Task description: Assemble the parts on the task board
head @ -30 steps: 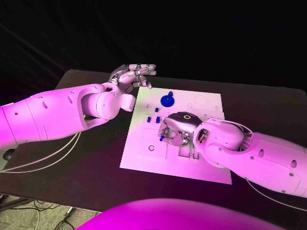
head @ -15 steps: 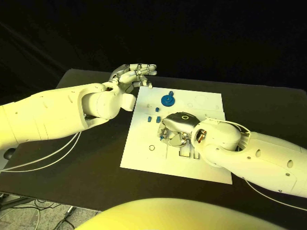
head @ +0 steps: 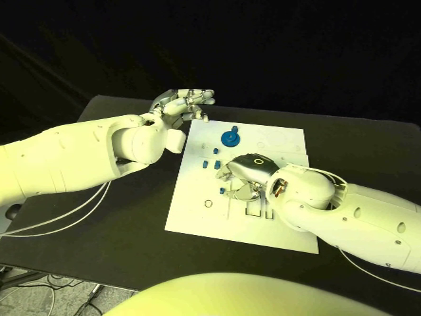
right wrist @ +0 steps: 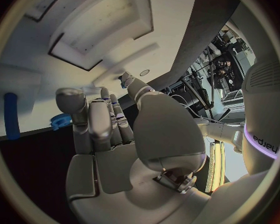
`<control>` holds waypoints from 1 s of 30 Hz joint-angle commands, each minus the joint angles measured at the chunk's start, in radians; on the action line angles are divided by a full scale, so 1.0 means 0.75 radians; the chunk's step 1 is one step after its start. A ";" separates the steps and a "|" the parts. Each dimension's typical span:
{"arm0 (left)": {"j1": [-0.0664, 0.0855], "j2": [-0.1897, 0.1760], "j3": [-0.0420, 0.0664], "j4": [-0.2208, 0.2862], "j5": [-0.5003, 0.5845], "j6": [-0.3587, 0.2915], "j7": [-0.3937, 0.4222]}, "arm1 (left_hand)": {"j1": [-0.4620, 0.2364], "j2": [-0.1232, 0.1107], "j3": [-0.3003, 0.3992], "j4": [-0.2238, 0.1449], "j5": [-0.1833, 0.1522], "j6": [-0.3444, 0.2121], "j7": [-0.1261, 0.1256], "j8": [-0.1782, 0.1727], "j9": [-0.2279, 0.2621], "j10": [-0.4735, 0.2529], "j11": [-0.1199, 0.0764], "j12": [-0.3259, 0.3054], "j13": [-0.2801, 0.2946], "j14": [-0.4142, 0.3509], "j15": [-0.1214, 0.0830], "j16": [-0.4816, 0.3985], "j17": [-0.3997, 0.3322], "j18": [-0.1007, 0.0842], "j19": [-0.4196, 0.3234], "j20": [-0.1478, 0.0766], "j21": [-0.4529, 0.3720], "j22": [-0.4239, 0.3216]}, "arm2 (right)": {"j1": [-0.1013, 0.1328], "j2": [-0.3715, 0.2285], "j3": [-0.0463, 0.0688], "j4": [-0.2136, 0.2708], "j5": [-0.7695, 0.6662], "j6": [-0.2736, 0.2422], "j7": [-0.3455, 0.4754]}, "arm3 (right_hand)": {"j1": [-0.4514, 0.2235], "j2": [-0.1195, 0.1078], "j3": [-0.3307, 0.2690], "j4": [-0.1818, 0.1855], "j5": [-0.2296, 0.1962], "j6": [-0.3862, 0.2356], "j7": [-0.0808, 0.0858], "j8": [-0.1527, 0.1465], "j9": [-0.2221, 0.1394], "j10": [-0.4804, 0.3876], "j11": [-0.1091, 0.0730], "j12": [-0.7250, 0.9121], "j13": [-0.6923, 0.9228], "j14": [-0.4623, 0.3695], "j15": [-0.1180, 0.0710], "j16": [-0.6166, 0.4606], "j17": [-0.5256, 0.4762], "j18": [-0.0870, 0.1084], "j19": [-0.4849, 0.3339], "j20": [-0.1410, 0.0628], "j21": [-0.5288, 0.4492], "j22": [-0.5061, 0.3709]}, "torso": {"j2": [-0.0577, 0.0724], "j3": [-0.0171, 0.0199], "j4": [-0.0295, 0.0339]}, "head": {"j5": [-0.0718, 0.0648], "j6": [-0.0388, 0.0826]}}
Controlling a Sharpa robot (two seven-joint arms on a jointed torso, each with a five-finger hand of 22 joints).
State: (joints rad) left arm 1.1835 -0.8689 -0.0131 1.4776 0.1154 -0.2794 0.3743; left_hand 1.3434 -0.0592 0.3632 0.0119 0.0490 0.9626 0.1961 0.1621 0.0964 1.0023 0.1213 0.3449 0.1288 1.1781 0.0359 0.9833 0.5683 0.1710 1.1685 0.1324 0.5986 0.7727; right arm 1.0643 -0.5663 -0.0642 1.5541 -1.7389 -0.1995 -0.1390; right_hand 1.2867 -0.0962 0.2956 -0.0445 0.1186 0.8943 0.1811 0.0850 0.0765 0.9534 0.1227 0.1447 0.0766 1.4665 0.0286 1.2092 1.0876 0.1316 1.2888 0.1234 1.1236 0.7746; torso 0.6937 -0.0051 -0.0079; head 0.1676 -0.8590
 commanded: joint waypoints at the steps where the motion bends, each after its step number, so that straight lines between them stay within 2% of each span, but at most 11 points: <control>1: 0.000 0.001 0.001 -0.004 -0.009 0.040 -0.005 | 0.007 -0.005 -0.005 -0.003 0.006 -0.011 0.001 0.006 -0.002 -0.010 0.000 0.007 0.001 -0.010 0.000 -0.004 -0.002 0.015 0.001 0.002 -0.009 -0.002 | -0.002 -0.027 -0.001 0.018 -0.002 -0.093 -0.003 | 0.019 0.004 -0.016 -0.001 0.017 0.028 -0.005 0.016 0.005 0.009 -0.010 0.030 0.001 0.025 -0.011 0.008 -0.003 0.012 0.013 -0.005 -0.003 0.000 | 0.000 -0.0010 0.0023 | -0.001 0.002; 5: 0.000 0.000 0.001 -0.008 -0.009 0.049 -0.011 | 0.007 -0.005 -0.005 -0.003 0.006 -0.011 0.001 0.006 -0.002 -0.010 0.000 0.007 0.001 -0.010 0.000 -0.004 -0.002 0.015 0.001 0.002 -0.009 -0.002 | 0.006 -0.084 0.004 0.057 0.031 -0.134 0.008 | 0.024 0.013 -0.028 0.000 0.041 0.059 -0.006 0.028 0.008 0.032 -0.013 0.067 0.004 0.025 -0.014 0.004 -0.011 0.010 0.021 -0.006 0.002 0.007 | 0.000 -0.0013 0.0015 | -0.002 0.005; 9: 0.000 -0.002 0.001 -0.009 -0.012 0.053 -0.014 | 0.007 -0.006 -0.006 -0.003 0.006 -0.013 0.001 0.006 -0.002 -0.011 0.001 0.008 0.001 -0.011 0.000 -0.004 -0.003 0.014 0.000 0.003 -0.009 -0.003 | 0.027 -0.158 0.016 0.115 0.064 -0.148 0.005 | 0.030 0.020 -0.033 0.000 0.048 0.080 -0.013 0.033 0.009 0.053 -0.020 0.094 0.003 0.023 -0.019 -0.001 -0.021 0.008 0.029 -0.009 0.008 0.017 | 0.000 -0.0012 -0.0009 | -0.006 0.012; 16: 0.000 -0.004 0.001 -0.008 -0.016 0.056 -0.017 | 0.007 -0.006 -0.006 -0.003 0.006 -0.013 0.001 0.007 -0.002 -0.012 0.001 0.008 0.001 -0.011 0.000 -0.004 -0.003 0.014 0.000 0.003 -0.010 -0.003 | 0.104 -0.298 0.035 0.189 0.099 -0.105 -0.034 | 0.034 0.014 -0.040 -0.003 0.050 0.091 -0.028 0.029 0.006 0.066 -0.031 0.112 -0.004 0.025 -0.026 -0.002 -0.024 0.007 0.037 -0.015 0.014 0.026 | -0.001 -0.0013 -0.0037 | -0.021 0.026; 19: 0.000 -0.004 0.001 -0.008 -0.020 0.058 -0.017 | 0.007 -0.006 -0.006 -0.003 0.006 -0.013 0.001 0.007 -0.002 -0.012 0.001 0.008 0.001 -0.011 0.000 -0.004 -0.003 0.014 0.000 0.003 -0.010 -0.003 | 0.127 -0.332 0.038 0.188 0.087 -0.070 -0.051 | 0.035 0.006 -0.050 -0.005 0.049 0.081 -0.032 0.016 0.000 0.046 -0.033 0.106 -0.013 0.026 -0.027 -0.005 -0.030 0.007 0.037 -0.016 0.011 0.022 | -0.002 -0.0015 -0.0036 | -0.026 0.030; 22: 0.000 -0.003 0.001 -0.008 -0.021 0.059 -0.017 | 0.007 -0.006 -0.006 -0.003 0.006 -0.013 0.001 0.007 -0.002 -0.012 0.001 0.008 0.001 -0.011 0.000 -0.004 -0.003 0.014 0.000 0.003 -0.010 -0.003 | 0.137 -0.342 0.039 0.165 0.093 -0.046 -0.056 | 0.035 0.006 -0.059 -0.003 0.047 0.072 -0.039 0.005 -0.004 0.015 -0.037 0.095 -0.018 0.027 -0.030 -0.007 -0.035 0.009 0.033 -0.019 0.003 0.011 | -0.003 -0.0010 -0.0041 | -0.031 0.031; 27: 0.000 -0.004 0.001 -0.007 -0.023 0.061 -0.015 | 0.007 -0.006 -0.006 -0.003 0.006 -0.013 0.001 0.007 -0.002 -0.012 0.001 0.008 0.001 -0.011 0.000 -0.004 -0.003 0.014 0.000 0.003 -0.010 -0.003 | 0.139 -0.337 0.039 0.121 0.095 -0.029 -0.054 | 0.040 0.012 -0.059 -0.004 0.049 0.073 -0.036 0.002 -0.004 0.009 -0.036 0.095 -0.018 0.026 -0.031 -0.010 -0.039 0.009 0.033 -0.020 0.002 0.010 | 0.001 0.0017 -0.0012 | -0.034 0.038; 30: 0.000 -0.004 0.000 -0.008 -0.023 0.061 -0.014 | 0.007 -0.006 -0.006 -0.003 0.006 -0.013 0.001 0.007 -0.002 -0.012 0.001 0.008 0.001 -0.011 0.000 -0.004 -0.003 0.014 0.000 0.003 -0.010 -0.003 | 0.138 -0.321 0.038 0.101 0.093 -0.016 -0.052 | 0.044 0.016 -0.058 -0.005 0.050 0.076 -0.038 0.002 -0.004 0.007 -0.036 0.095 -0.018 0.026 -0.031 -0.010 -0.039 0.009 0.033 -0.020 0.002 0.009 | -0.001 0.0002 -0.0012 | -0.036 0.037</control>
State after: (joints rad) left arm 1.1835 -0.8719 -0.0132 1.4711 0.1068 -0.2564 0.3578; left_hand 1.3434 -0.0592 0.3632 0.0119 0.0489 0.9590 0.1997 0.1621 0.0958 1.0024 0.1214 0.3448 0.1288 1.1781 0.0359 0.9834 0.5673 0.1710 1.1685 0.1324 0.5951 0.7718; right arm 1.1685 -0.8137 -0.0358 1.6351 -1.6694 -0.2435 -0.1689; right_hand 1.3129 -0.0835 0.2566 -0.0482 0.1509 0.9511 0.1524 0.0920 0.0745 0.9640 0.0977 0.2191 0.0638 1.4666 0.0139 1.2035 1.0596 0.1315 1.3093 0.1109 1.1277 0.7822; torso 0.6930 -0.0048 -0.0095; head 0.1420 -0.8314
